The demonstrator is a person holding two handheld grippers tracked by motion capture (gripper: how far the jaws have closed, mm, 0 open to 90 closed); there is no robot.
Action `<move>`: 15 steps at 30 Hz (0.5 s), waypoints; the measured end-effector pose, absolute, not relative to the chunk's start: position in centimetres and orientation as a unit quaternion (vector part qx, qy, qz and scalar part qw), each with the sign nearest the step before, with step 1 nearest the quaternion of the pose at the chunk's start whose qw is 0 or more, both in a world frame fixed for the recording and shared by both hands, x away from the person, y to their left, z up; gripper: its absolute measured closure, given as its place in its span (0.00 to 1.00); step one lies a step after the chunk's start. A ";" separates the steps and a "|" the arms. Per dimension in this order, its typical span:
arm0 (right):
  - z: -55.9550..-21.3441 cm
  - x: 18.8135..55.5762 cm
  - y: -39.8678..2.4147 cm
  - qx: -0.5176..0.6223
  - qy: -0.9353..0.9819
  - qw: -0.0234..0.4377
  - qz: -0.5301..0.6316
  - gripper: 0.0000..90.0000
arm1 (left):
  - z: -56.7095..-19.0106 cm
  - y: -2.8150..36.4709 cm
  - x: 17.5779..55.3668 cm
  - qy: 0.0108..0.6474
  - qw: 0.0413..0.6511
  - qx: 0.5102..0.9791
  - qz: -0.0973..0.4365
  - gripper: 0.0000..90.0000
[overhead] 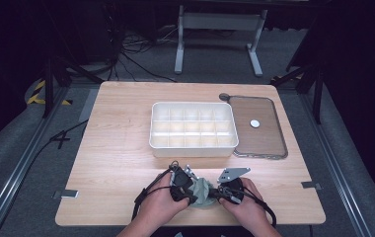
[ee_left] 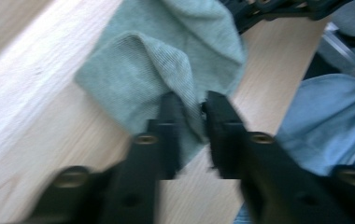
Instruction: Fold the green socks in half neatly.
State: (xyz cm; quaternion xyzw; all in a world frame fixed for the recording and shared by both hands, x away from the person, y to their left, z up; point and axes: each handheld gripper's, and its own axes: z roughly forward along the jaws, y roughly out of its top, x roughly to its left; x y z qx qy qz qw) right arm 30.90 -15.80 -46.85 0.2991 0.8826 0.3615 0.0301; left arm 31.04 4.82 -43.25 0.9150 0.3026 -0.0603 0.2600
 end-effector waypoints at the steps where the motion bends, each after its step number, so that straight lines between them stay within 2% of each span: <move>1: -46.9 30.9 -15.8 0.300 0.882 0.030 0.362 0.99 | -43.3 4.7 31.1 0.303 0.268 0.913 -0.056 0.95; 7: -46.9 30.8 -15.7 0.300 0.881 0.032 0.365 1.00 | -42.6 4.1 31.1 0.286 0.320 0.902 -0.047 0.96; 13: -47.0 30.9 -15.8 0.301 0.879 0.031 0.369 1.00 | -44.6 3.3 31.5 0.276 0.308 0.908 -0.072 0.94; 15: -47.0 30.9 -15.8 0.300 0.879 0.031 0.369 1.00 | -45.0 3.2 31.5 0.276 0.311 0.906 -0.083 0.91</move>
